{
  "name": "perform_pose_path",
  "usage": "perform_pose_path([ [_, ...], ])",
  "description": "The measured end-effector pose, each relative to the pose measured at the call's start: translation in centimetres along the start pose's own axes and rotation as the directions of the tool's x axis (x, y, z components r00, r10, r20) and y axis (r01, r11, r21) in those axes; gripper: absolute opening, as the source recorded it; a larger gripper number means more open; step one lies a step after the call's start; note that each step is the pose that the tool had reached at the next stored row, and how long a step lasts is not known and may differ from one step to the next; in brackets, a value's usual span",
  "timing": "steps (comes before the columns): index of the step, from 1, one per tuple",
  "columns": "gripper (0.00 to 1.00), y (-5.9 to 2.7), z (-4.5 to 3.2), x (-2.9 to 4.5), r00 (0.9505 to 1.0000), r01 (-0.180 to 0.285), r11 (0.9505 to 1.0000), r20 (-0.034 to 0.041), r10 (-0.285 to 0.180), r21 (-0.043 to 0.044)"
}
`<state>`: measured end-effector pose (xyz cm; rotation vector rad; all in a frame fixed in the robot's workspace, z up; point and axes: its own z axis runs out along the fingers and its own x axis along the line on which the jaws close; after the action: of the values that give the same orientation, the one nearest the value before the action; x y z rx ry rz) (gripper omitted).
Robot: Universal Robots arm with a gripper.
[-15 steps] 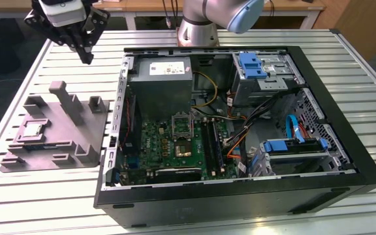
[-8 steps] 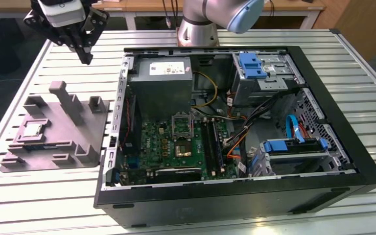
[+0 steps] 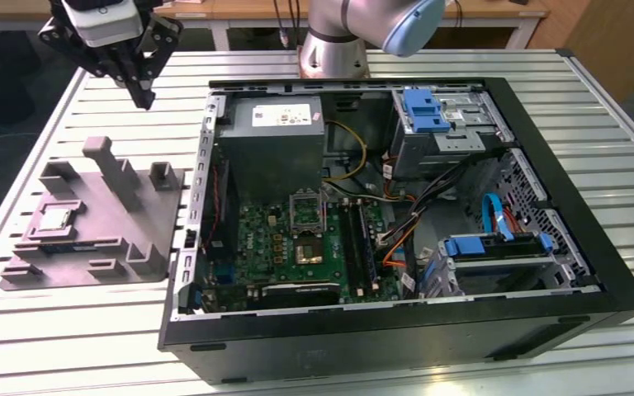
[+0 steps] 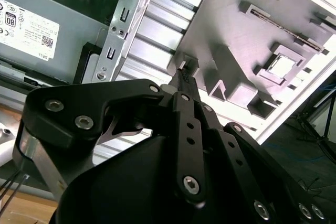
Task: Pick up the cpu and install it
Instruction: 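Reach for the cpu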
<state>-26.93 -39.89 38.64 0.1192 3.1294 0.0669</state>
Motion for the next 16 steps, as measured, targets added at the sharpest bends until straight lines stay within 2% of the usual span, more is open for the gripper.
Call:
perform_pose_path([
  [16,0.11,-0.03,0.21,0.28,0.9999,0.000,1.0000,-0.0104,0.000,0.0008],
])
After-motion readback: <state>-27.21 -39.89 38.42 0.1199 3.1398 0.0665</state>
